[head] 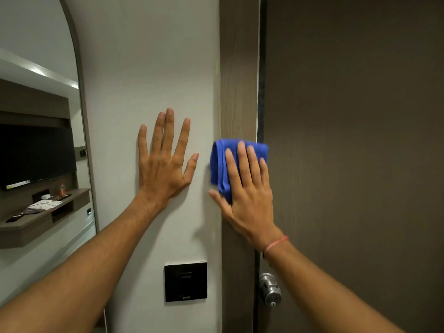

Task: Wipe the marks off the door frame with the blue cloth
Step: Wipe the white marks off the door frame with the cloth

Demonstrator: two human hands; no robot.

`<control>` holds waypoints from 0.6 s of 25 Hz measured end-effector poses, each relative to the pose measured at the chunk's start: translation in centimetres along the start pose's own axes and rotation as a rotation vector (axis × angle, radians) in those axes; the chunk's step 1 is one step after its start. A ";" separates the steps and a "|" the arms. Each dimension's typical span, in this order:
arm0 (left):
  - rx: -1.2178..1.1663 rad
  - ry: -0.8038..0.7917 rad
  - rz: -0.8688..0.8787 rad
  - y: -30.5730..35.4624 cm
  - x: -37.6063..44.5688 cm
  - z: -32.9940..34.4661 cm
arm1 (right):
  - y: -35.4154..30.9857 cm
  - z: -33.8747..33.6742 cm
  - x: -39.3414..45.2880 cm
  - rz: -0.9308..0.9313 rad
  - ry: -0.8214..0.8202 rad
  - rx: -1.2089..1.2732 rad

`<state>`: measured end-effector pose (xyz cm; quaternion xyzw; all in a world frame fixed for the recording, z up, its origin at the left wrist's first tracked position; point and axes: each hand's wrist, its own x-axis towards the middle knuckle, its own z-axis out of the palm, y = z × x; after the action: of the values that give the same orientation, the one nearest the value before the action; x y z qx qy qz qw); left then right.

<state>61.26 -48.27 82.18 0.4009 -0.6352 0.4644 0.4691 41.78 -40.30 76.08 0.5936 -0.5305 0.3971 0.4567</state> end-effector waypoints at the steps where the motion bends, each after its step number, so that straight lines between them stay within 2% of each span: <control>1: 0.004 0.000 -0.001 0.0 0.0 0.0 | 0.3 -0.6 3.3 0.007 0.045 0.014; 3: 0.004 -0.004 0.002 0.0 0.0 0.1 | 0.8 -1.9 9.1 0.055 0.111 0.033; 5: 0.001 -0.009 0.000 0.0 -0.1 0.1 | 0.5 -2.2 11.3 0.078 0.131 0.027; 8: -0.009 -0.018 -0.004 0.1 0.0 -0.2 | 0.3 -1.9 7.3 0.052 0.086 0.025; 12: -0.024 -0.091 -0.011 0.3 -0.3 -1.2 | -0.9 -1.8 -2.3 0.048 -0.089 0.029; 15: -0.139 -0.116 -0.054 1.3 0.0 -3.3 | -0.2 -3.2 -2.8 0.013 -0.039 0.060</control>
<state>60.77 -44.81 82.32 0.4107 -0.6810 0.3825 0.4703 41.70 -36.47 74.26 0.6111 -0.5311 0.4039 0.4258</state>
